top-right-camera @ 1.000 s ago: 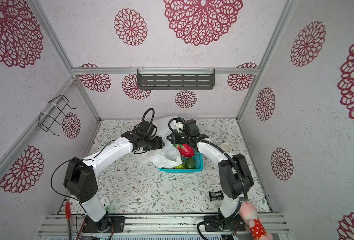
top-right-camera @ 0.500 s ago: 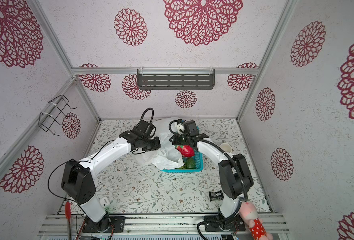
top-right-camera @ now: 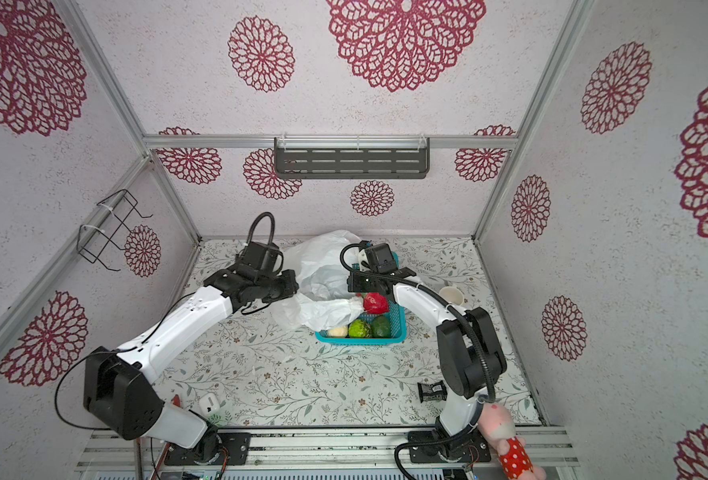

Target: Place the fruits into the plastic bag

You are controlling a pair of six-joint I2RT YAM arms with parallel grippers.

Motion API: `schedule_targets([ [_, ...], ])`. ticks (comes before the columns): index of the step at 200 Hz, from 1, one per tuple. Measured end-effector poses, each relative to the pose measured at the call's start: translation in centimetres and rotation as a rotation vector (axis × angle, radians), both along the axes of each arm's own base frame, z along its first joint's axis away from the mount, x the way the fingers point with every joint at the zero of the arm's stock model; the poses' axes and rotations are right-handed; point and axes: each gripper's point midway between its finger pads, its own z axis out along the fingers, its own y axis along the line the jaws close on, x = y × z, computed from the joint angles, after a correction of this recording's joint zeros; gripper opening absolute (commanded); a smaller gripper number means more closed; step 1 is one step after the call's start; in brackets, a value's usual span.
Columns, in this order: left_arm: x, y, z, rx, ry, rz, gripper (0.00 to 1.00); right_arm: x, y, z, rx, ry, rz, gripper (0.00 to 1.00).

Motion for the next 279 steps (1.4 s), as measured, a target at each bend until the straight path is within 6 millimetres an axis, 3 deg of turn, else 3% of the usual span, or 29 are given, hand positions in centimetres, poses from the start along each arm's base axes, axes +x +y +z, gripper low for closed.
schedule_targets([
  [36, -1.3, 5.9, 2.8, -0.056, -0.081, 0.113, 0.0, -0.1, -1.1, -1.1, -0.033, 0.03, -0.036, 0.0],
  [70, -1.9, 6.2, 4.3, -0.092, -0.115, 0.096, 0.0, -0.2, -1.0, -1.0, -0.026, 0.033, -0.027, 0.0],
  [74, -1.9, 6.1, 4.2, -0.096, -0.112, 0.093, 0.0, -0.3, -0.9, -1.0, -0.021, 0.033, -0.021, 0.06],
  [83, -1.9, 5.8, 4.0, -0.104, -0.104, 0.087, 0.0, -0.5, -0.6, -0.8, -0.009, 0.033, -0.002, 0.32],
  [93, -1.8, 5.5, 3.7, -0.11, -0.091, 0.086, 0.0, -0.8, -0.3, -0.3, 0.009, 0.032, 0.018, 0.49],
  [123, -1.5, 4.6, 2.8, -0.107, -0.063, 0.093, 0.0, -2.2, -0.6, 3.1, 0.068, -0.023, 0.064, 0.79],
  [157, -0.9, 4.3, 2.4, -0.104, -0.049, 0.142, 0.0, -2.9, -4.7, 9.3, 0.155, -0.144, -0.001, 0.83],
  [180, -0.5, 4.9, 2.9, -0.105, -0.06, 0.199, 0.0, -3.0, -7.6, 10.6, 0.155, -0.173, -0.07, 0.81],
  [203, -0.2, 5.3, 3.6, -0.117, -0.073, 0.241, 0.0, -3.9, -7.7, 8.6, 0.108, -0.112, -0.072, 0.78],
  [251, 0.4, 5.4, 4.8, -0.142, -0.09, 0.272, 0.0, -8.5, -3.5, 0.1, -0.062, 0.138, 0.072, 0.76],
  [279, 0.6, 5.3, 4.4, -0.142, -0.078, 0.278, 0.0, -9.7, -3.2, -4.2, -0.148, 0.254, 0.099, 0.77],
])
